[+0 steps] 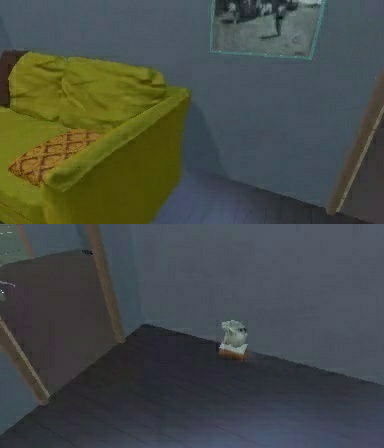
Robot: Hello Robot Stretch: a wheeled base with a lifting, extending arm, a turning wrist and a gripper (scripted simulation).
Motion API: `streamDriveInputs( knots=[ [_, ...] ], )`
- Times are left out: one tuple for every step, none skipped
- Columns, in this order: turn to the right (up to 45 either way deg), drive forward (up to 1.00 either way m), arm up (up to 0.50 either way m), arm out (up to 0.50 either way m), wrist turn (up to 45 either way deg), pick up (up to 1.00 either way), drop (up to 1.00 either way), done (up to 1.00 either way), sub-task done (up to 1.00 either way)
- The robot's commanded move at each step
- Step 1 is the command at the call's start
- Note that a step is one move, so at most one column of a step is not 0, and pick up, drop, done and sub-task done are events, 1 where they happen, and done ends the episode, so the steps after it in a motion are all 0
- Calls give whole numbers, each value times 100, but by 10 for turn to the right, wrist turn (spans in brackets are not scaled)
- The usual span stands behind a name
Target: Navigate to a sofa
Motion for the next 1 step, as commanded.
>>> streamDriveInputs(
  knots=[
    [-390,0,0,0,0,0,0,0,0]
  ],
)
